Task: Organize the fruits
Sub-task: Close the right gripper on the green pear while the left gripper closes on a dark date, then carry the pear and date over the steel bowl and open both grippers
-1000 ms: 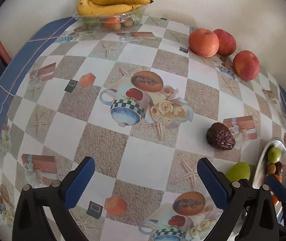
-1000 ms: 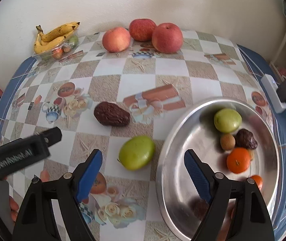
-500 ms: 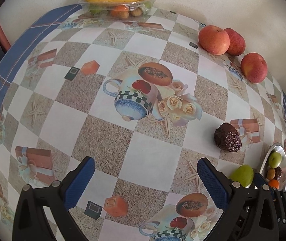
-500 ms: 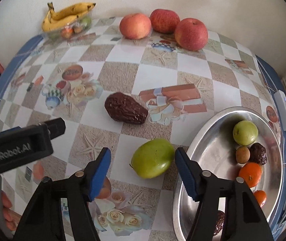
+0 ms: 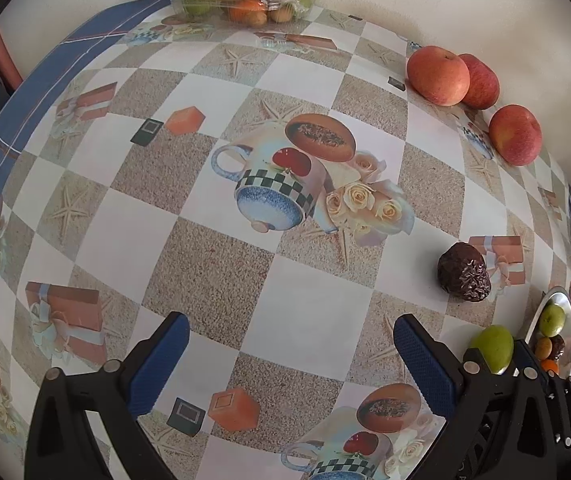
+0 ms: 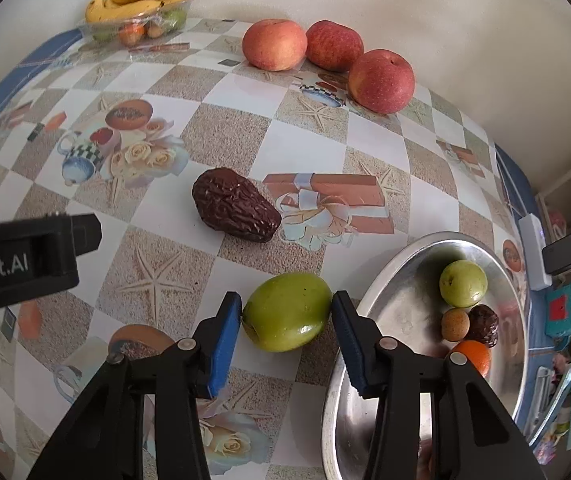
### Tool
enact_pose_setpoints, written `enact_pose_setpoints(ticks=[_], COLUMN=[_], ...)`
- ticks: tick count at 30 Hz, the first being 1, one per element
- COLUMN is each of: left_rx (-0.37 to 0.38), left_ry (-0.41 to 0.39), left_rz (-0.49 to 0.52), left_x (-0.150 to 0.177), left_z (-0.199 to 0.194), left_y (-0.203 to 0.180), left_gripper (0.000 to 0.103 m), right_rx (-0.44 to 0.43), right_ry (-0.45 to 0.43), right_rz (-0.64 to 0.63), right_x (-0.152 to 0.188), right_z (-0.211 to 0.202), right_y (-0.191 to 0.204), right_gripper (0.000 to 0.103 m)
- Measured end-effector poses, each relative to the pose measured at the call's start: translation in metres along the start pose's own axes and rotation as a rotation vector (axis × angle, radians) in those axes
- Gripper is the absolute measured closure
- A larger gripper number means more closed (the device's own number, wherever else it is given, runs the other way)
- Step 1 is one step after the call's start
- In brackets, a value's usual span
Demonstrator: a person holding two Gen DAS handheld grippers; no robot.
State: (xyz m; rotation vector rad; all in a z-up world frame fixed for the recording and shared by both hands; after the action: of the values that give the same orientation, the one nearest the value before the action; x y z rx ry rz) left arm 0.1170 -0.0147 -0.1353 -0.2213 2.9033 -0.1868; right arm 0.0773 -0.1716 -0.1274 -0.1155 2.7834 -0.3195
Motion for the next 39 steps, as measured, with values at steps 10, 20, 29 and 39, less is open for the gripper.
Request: enact_pose_setpoints(ticks=[10, 20, 29, 39], left_rx=[0.096, 0.211, 0.351, 0.445], left_ry=[-0.026, -0.029, 0.026, 0.051], left_rz=[0.013, -0.008, 0.023, 0.023], left_x=[-0.010, -0.023, -0.021, -0.018], left_z=[0.000, 0.004, 0.022, 0.023], left_y=[-0.025, -0.053, -0.100, -0.118], left_gripper=[0.001, 0.008, 0.025, 0.061], right_rx=[-0.028, -0.072, -0.102, -0.135], right_ry=[-0.003, -0.025, -0.062, -0.072], right_rz=[0.047, 0.127, 0.205, 0.242], right_x=[-0.003, -0.010, -0.019, -0.018], right_z=[0.000, -0.002, -0.008, -0.012], right_y=[-0.003, -0.015, -0.033, -0.040], right_gripper=[0.055, 0.055, 0.055, 0.055])
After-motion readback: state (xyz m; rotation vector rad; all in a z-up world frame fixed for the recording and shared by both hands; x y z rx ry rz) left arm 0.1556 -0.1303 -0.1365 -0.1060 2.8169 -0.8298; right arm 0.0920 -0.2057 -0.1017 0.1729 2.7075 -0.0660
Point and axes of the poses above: each gripper's, at about its wrist camera, not at the fingertips, and z roughly the way its jaws point, y to its left, x to its underside, the point moved 10 cm from there along z, roughly the way its jaws point, and after that the axes turned 6 degrees about -z, right-handed, at the moved point
